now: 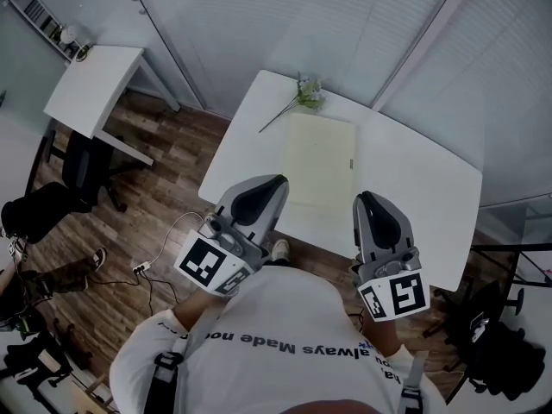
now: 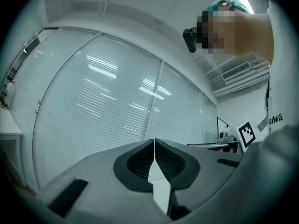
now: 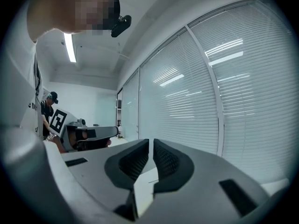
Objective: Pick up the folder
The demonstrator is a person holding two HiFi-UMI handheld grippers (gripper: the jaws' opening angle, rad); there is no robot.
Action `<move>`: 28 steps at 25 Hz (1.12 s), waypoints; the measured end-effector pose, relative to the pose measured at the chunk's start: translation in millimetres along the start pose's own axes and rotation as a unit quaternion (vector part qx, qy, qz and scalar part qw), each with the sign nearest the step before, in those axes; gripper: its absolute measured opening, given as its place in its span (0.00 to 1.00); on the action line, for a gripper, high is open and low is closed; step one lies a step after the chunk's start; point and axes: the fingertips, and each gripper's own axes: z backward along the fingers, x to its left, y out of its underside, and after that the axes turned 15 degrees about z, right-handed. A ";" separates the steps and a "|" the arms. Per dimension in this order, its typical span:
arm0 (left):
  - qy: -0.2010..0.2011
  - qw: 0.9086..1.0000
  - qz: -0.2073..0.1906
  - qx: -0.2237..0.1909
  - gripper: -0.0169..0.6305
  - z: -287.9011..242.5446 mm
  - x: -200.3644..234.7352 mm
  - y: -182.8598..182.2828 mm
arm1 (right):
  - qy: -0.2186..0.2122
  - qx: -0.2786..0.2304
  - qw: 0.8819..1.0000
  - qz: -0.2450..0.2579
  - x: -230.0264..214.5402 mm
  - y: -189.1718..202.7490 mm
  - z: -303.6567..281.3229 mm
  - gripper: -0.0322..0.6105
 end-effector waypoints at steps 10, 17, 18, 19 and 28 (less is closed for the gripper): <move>-0.004 1.000 0.004 0.004 0.05 -9.4 23.3 -3.3 | -0.001 0.006 1.000 -0.001 -3.9 5.5 -26.0 0.10; -0.010 1.000 -0.005 -0.003 0.05 -14.9 20.6 -6.5 | -0.005 -0.001 1.000 0.001 -12.3 5.4 -25.2 0.10; -0.011 1.000 -0.004 -0.004 0.05 -16.6 19.4 -6.7 | -0.006 -0.003 1.000 0.002 -14.3 4.7 -24.5 0.10; -0.012 1.000 -0.002 -0.004 0.05 -18.2 18.1 -6.8 | -0.008 -0.004 1.000 0.002 -16.3 3.9 -23.9 0.10; -0.014 1.000 -0.003 -0.009 0.05 -36.7 2.6 -2.1 | -0.013 -0.010 1.000 0.006 -40.0 3.6 -14.0 0.10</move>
